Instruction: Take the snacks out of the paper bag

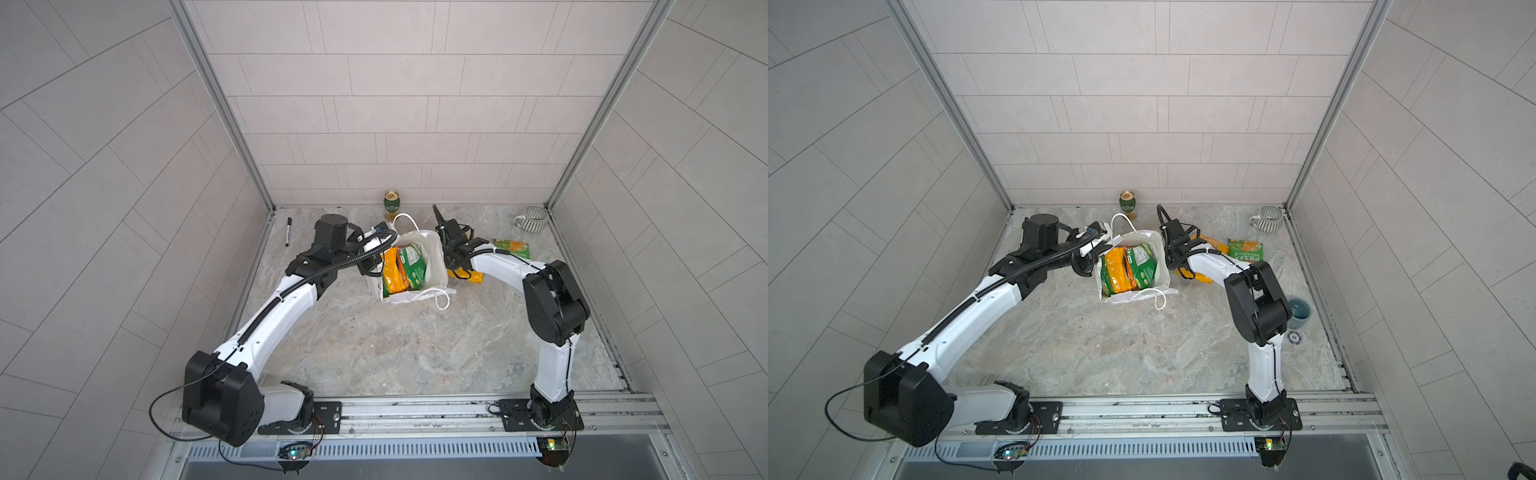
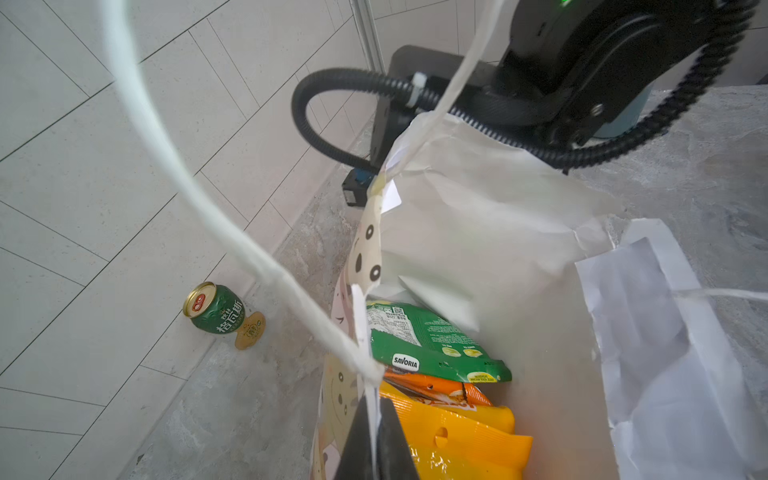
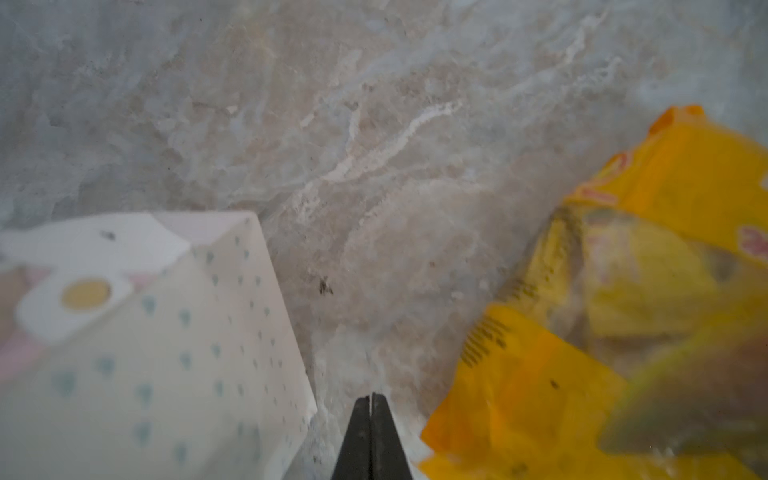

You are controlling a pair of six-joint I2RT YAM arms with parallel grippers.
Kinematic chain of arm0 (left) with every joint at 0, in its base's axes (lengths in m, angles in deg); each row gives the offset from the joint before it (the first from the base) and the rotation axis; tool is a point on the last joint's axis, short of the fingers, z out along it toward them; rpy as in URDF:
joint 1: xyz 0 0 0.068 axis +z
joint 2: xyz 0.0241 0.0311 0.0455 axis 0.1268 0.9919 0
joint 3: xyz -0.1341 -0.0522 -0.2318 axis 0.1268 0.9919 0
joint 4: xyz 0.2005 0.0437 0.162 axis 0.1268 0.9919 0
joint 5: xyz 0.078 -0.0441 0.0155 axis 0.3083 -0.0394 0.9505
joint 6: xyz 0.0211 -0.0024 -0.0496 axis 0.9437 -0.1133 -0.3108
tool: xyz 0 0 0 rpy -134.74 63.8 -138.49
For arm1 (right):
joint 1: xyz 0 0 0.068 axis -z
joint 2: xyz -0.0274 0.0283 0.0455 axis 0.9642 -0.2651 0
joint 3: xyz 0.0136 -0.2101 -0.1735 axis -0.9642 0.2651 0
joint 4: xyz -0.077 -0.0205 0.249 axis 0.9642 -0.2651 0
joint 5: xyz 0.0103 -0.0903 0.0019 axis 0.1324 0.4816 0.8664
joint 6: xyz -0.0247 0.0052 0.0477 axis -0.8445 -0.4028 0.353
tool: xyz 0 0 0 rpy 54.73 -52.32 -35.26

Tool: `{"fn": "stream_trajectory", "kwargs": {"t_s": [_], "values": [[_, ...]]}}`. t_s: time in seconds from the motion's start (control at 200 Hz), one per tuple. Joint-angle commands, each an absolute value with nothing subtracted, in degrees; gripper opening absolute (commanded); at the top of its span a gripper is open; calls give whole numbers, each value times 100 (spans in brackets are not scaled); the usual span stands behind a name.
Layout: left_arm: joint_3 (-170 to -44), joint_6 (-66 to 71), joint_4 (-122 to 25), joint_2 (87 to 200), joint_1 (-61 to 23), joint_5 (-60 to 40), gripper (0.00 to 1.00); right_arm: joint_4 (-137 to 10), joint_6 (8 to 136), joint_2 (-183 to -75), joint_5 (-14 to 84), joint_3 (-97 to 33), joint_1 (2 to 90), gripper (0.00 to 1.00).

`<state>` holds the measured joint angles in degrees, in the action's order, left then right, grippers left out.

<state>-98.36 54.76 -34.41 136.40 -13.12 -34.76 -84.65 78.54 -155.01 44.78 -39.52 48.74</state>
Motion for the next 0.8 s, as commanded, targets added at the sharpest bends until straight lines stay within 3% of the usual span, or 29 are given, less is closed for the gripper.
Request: {"fn": "stream_trajectory", "kwargs": {"t_s": [0.0, 0.51, 0.796], "values": [[-9876, 5439, -3562, 13523, -1363, -3615, 0, -9245, 7699, -15890, 4954, -4421, 4715, 0], [-9891, 5473, -3551, 13575, -1359, -3541, 0, -9275, 8044, -15432, 5500, -3369, 5137, 0], [-9914, 5438, -3578, 13617, -1361, -3571, 0, -9092, 7943, -15411, 5148, -3285, 5246, 0]]}}
